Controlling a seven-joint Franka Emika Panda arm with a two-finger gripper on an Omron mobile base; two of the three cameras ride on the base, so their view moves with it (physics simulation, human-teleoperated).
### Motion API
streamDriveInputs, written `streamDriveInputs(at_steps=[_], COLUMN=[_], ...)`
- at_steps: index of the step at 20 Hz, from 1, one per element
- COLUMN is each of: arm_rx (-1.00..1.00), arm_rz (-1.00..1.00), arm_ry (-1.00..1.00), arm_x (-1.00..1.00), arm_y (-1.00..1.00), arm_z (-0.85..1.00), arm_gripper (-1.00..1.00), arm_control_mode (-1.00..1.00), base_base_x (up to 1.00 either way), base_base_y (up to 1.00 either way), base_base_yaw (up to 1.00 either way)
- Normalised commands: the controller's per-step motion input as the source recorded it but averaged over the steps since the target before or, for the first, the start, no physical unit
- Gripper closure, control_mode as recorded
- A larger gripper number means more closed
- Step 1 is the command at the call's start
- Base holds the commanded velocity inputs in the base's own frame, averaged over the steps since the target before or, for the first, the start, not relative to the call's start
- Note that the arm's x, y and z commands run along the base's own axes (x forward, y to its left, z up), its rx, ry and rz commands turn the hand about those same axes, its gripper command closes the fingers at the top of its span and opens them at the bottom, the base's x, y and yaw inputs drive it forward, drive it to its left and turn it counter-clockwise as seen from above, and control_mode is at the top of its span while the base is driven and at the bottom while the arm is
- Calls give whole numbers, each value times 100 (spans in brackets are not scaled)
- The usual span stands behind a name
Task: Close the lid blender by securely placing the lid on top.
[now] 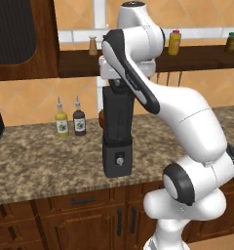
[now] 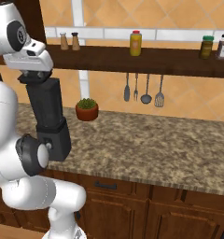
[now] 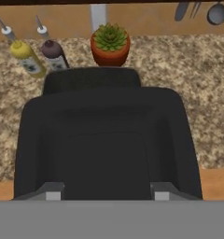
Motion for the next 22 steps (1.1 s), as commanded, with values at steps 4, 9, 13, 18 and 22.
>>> streamDriveInputs(at_steps=[4, 9, 13, 18, 22], arm_rx=[-3, -8, -6, 0, 4], arm_rz=[0, 0, 0, 0, 0], arm_ry=[0, 1, 0, 3, 3], arm_x=[33, 23, 19, 17, 0], arm_y=[0, 6, 9, 16, 1], arm_z=[-22, -41, -30, -3, 0], arm_gripper=[100, 100, 100, 100, 100], arm_control_mode=[-100, -100, -100, -100, -100], base_base_x=[0, 0, 0, 0, 0], base_base_y=[0, 0, 0, 0, 0], base_base_yaw=[0, 0, 0, 0, 0])
